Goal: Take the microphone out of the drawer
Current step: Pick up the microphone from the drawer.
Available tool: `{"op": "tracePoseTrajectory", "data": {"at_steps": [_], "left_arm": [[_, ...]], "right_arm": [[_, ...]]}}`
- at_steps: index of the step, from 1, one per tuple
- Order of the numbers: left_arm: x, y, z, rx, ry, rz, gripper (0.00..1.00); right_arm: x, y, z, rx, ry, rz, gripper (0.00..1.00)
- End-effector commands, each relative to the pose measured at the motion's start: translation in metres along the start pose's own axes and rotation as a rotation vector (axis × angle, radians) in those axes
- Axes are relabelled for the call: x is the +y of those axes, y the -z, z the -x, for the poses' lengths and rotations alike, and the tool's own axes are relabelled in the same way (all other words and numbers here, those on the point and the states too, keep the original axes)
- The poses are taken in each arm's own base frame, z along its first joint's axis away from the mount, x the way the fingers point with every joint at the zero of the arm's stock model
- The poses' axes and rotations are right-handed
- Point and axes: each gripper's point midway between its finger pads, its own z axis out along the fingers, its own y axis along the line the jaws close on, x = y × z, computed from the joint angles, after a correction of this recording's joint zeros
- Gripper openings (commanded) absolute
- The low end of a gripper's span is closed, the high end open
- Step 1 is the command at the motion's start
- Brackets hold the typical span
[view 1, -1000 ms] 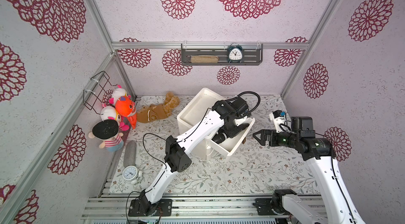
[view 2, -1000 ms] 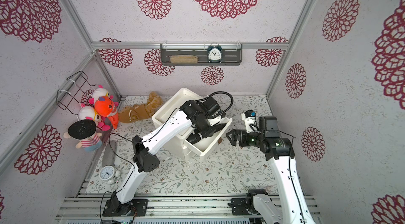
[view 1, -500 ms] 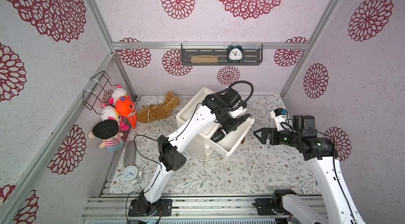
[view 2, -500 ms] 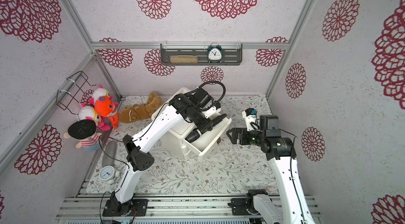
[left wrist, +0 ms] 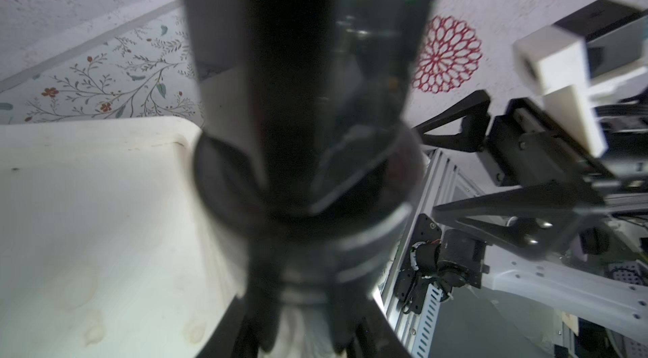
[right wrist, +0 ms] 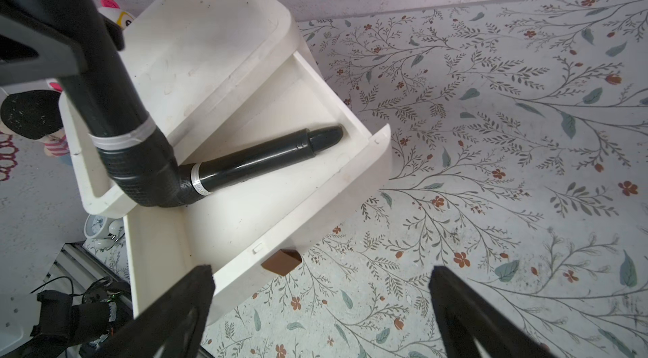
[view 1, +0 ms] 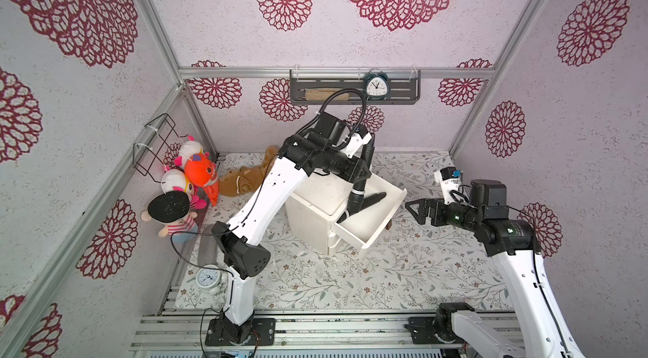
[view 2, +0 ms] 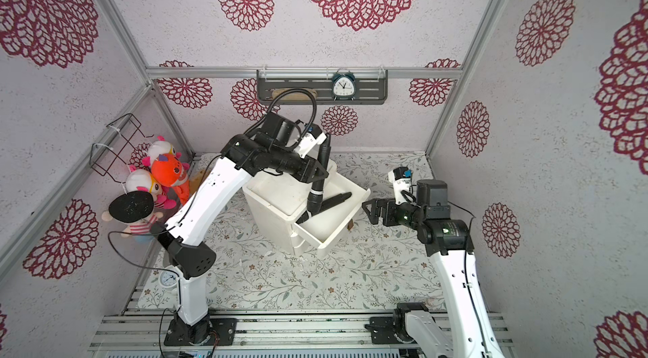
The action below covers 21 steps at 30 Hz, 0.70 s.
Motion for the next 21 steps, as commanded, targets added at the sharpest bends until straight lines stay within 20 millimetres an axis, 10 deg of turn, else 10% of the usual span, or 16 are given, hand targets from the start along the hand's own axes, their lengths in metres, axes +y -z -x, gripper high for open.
{"op": "tracePoseTrajectory", "data": {"at_steps": [1, 9, 21], "left_arm": [[-0.007, 0.038, 0.038, -0.192, 0.001, -0.086, 0.03], [0.016, 0.103, 0.048, -0.338, 0.064, -0.098, 0.04], [0.077, 0.207, -0.029, -0.333, 0.187, 0.321, 0.04]], "right_arm": [[0.003, -0.003, 0.008, -0.033, 0.014, 0.032, 0.99], [0.004, -0.013, 0.006, -0.037, 0.009, 0.064, 0.99], [0.006, -0.025, 0.013, -0.060, 0.038, 0.101, 0.99]]}}
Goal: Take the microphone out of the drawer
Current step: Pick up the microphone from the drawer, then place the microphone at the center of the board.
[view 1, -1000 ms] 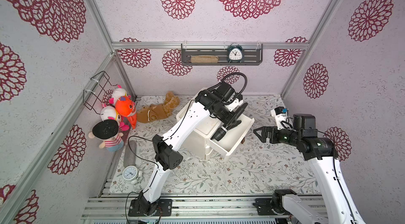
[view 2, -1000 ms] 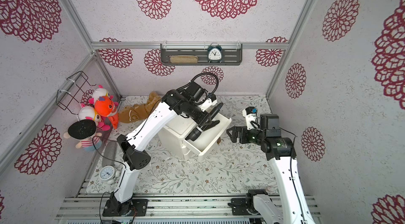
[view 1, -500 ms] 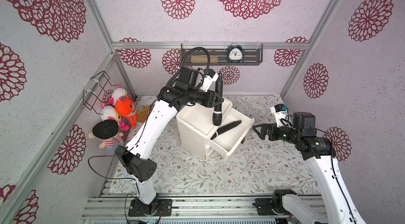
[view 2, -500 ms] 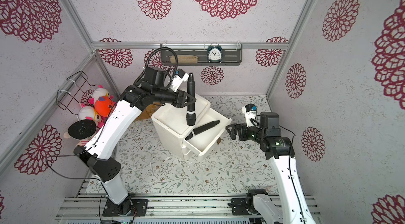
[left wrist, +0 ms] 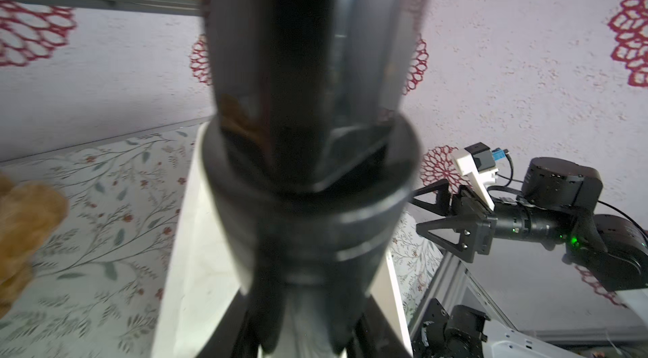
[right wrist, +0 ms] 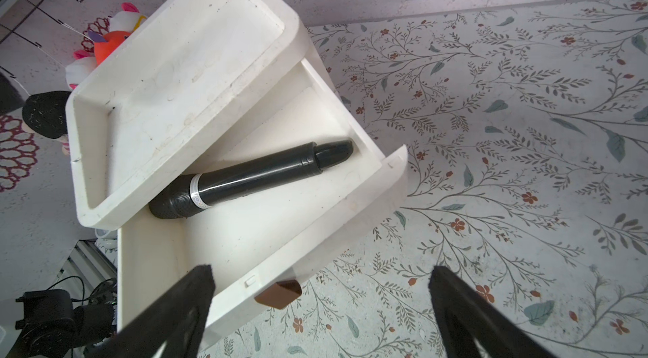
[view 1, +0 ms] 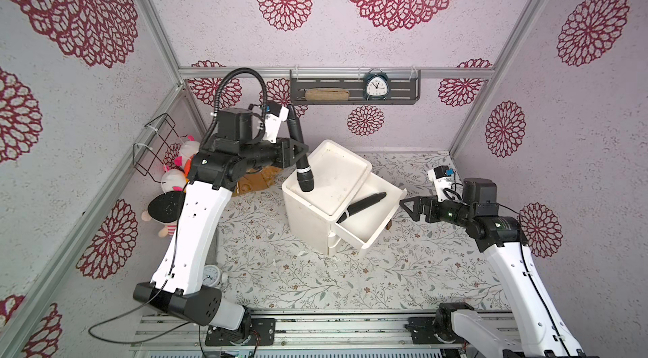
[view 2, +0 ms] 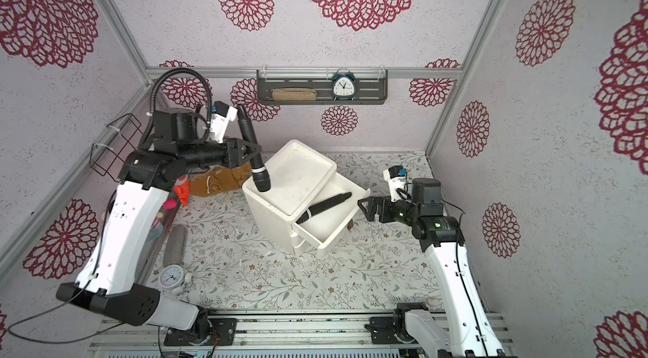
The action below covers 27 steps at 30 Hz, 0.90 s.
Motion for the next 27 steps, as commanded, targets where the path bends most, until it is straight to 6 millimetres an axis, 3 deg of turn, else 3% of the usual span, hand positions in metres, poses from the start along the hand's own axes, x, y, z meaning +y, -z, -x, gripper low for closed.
{"op": "tracePoseTrajectory", "data": {"at_steps": [1, 5, 9, 14, 17, 27], "left_arm": [[0.025, 0.029, -0.020, 0.027, 0.011, 0.143, 0.04], [0.066, 0.046, -0.055, 0.105, 0.074, 0.314, 0.03], [0.100, 0.044, -0.099, 0.212, 0.195, 0.407, 0.04], [0.136, 0.025, -0.156, 0.363, 0.311, 0.479, 0.05], [0.152, 0.011, -0.179, 0.422, 0.342, 0.494, 0.05], [0.203, -0.038, -0.232, 0.573, 0.407, 0.525, 0.02]], "right_arm": [[0.009, 0.001, 0.013, -0.051, 0.037, 0.039, 0.99], [0.009, 0.000, 0.015, -0.047, 0.032, 0.036, 0.99], [0.010, 0.001, 0.019, -0.059, 0.014, 0.029, 0.99], [0.015, -0.003, 0.020, -0.081, -0.015, 0.052, 0.99], [0.017, -0.006, 0.017, -0.074, -0.017, 0.056, 0.99], [0.015, -0.014, 0.006, -0.036, 0.009, 0.016, 0.99]]}}
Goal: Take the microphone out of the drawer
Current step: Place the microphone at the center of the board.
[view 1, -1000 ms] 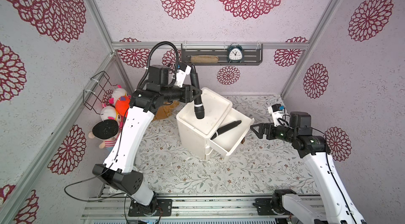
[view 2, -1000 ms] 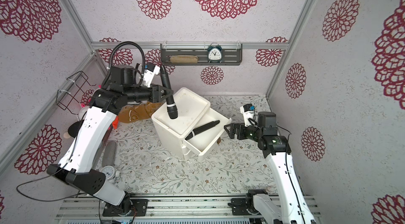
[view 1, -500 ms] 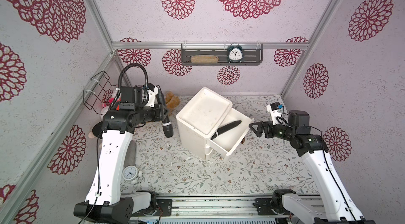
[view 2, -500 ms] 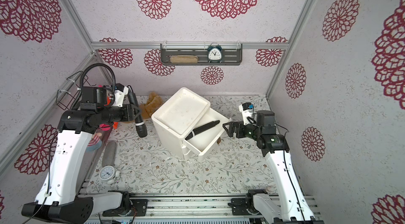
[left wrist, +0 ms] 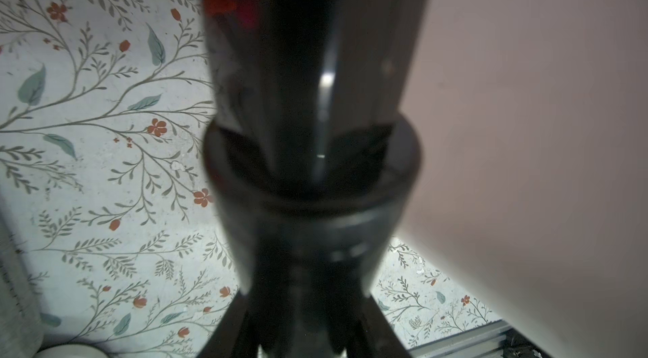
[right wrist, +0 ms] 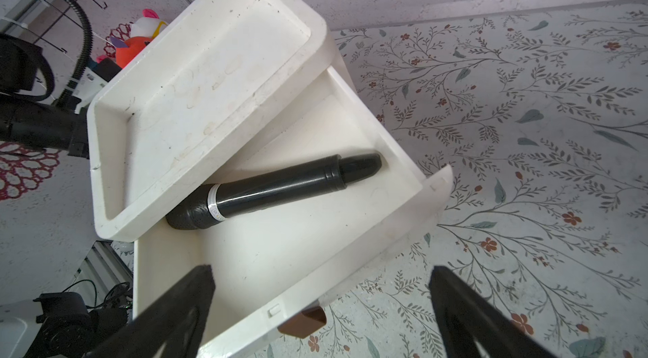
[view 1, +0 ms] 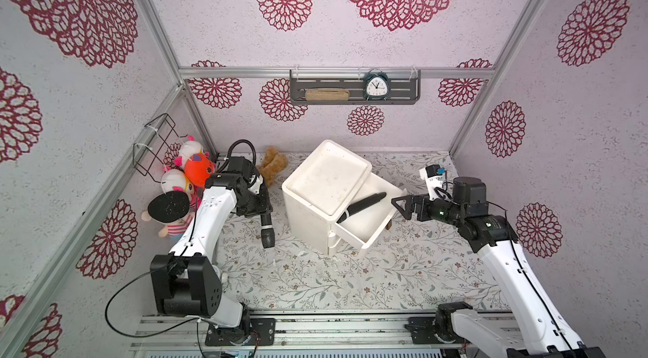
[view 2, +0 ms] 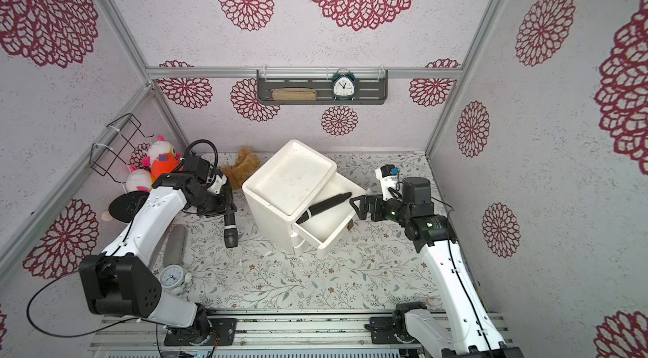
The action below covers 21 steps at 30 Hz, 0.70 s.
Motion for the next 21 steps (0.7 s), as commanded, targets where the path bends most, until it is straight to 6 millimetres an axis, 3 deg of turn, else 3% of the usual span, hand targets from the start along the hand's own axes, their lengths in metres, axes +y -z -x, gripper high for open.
{"op": "tracePoseTrajectory", "data": {"at_steps": [1, 7, 13, 21], "left_arm": [[0.008, -0.020, 0.014, -0.022, 0.003, 0.020, 0.02], [0.015, -0.058, 0.015, 0.033, 0.016, 0.026, 0.06], [0.014, -0.094, 0.004, 0.116, -0.001, 0.056, 0.07], [0.009, -0.121, -0.004, 0.149, -0.008, 0.066, 0.16]], "right_arm": [[-0.003, 0.001, 0.004, -0.017, 0.023, -0.031, 0.99], [-0.004, -0.003, 0.003, 0.000, 0.027, -0.037, 0.99], [-0.004, -0.003, 0.006, -0.009, 0.031, -0.046, 0.99], [-0.013, -0.004, -0.005, 0.023, 0.098, -0.088, 0.99]]}}
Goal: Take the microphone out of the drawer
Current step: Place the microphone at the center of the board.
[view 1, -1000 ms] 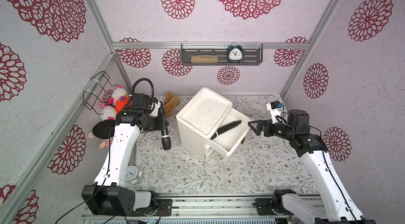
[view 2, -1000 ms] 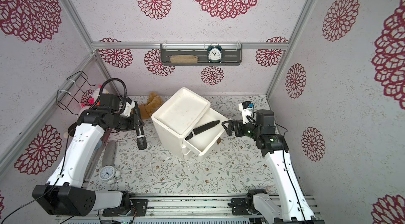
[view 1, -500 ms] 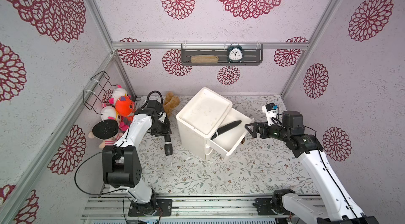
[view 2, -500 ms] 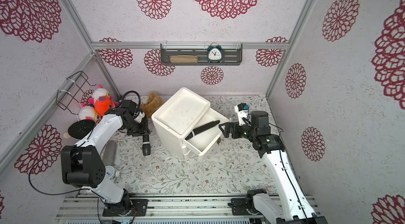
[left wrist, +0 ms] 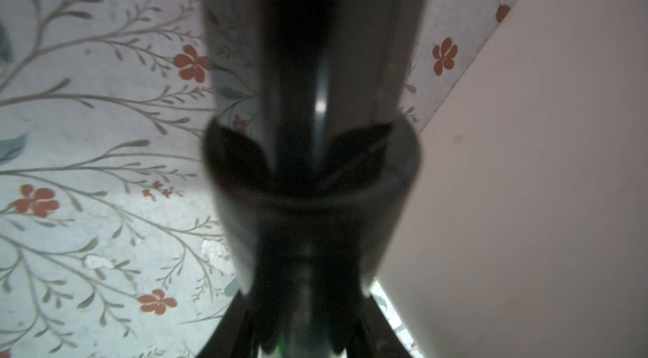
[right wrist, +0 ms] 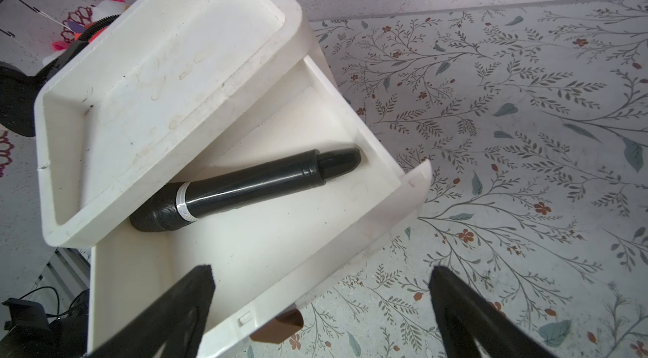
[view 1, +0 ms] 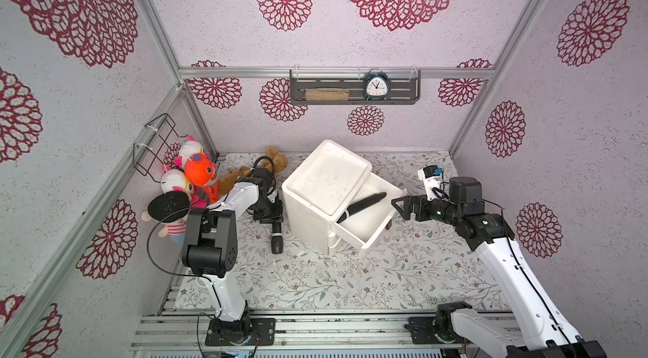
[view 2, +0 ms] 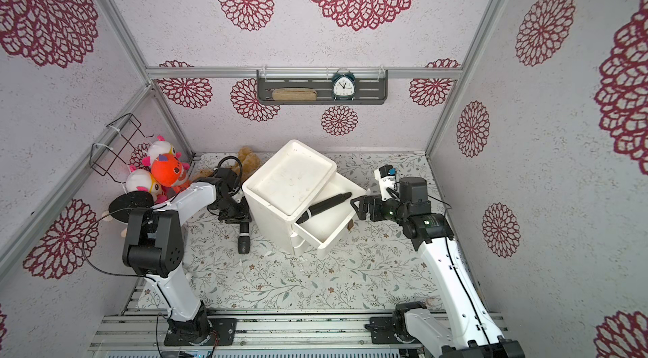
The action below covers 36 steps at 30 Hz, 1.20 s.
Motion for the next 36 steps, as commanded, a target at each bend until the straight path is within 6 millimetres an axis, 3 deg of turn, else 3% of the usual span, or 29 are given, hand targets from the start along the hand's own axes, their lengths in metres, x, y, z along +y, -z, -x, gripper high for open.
{"op": "tracePoseTrajectory", "data": {"at_steps": [1, 16, 23, 31, 33, 34, 36], "left_arm": [[0.001, -0.008, 0.007, -0.021, 0.013, 0.009, 0.17], [0.002, -0.027, -0.001, 0.018, 0.042, 0.004, 0.41], [0.000, -0.023, 0.000, 0.018, 0.041, -0.001, 0.58], [0.001, 0.014, 0.011, -0.049, 0.052, 0.005, 0.75], [0.003, 0.028, 0.013, -0.063, 0.054, 0.011, 0.88], [0.003, 0.035, 0.015, -0.072, 0.048, 0.013, 1.00], [0.002, 0.049, 0.017, -0.082, 0.037, 0.021, 0.97]], "right_arm": [[-0.002, 0.002, 0.000, -0.010, 0.060, -0.030, 0.99], [-0.004, -0.007, 0.000, -0.005, -0.007, -0.022, 0.99], [-0.007, -0.005, -0.002, -0.012, -0.017, -0.042, 0.99], [-0.005, -0.002, -0.002, -0.016, -0.008, -0.042, 0.99], [-0.004, 0.000, -0.002, -0.018, -0.005, -0.043, 0.99], [-0.005, 0.000, -0.002, -0.016, -0.006, -0.046, 0.99], [-0.007, -0.001, -0.002, -0.015, -0.008, -0.059, 0.99]]}}
